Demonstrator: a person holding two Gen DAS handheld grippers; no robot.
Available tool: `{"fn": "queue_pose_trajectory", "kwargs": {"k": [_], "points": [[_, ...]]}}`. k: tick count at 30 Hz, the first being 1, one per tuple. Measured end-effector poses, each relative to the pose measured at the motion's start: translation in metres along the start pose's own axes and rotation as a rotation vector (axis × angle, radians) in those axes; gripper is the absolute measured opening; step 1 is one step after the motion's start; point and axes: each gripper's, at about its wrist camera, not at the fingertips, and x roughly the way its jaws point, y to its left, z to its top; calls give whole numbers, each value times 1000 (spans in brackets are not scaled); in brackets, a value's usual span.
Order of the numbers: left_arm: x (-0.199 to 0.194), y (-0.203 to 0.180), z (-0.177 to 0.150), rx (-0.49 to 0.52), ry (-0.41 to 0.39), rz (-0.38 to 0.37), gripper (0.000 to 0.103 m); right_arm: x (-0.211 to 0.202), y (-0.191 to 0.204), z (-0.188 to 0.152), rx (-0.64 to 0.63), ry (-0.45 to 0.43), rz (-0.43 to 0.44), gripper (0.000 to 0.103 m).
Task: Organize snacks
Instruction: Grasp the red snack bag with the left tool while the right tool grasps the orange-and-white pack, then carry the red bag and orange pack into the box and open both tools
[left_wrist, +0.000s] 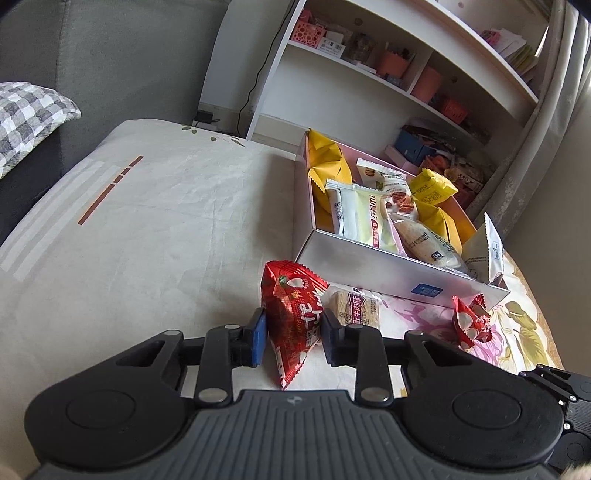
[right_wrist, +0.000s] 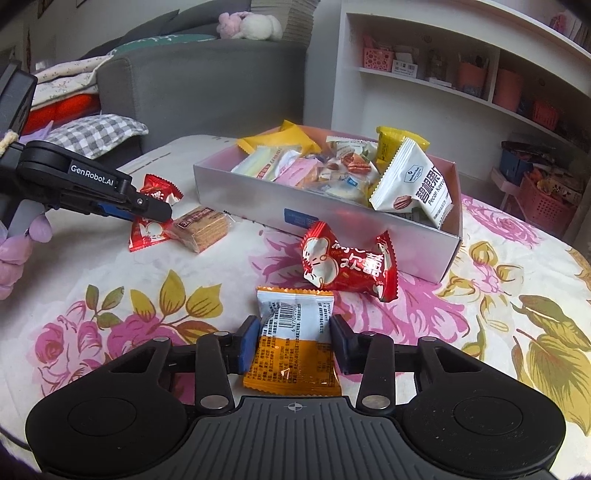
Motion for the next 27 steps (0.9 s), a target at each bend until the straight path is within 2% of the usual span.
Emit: {"fn": "queue_pose_trajectory", "kwargs": {"k": [10,27], "points": [[-10,-4,5,24,7,17,25,-10,-14,9,85,-30,-3,38],[-25,-9,22,7,-33,-28,25,-28,-9,30,121,-103,13,38]]}}
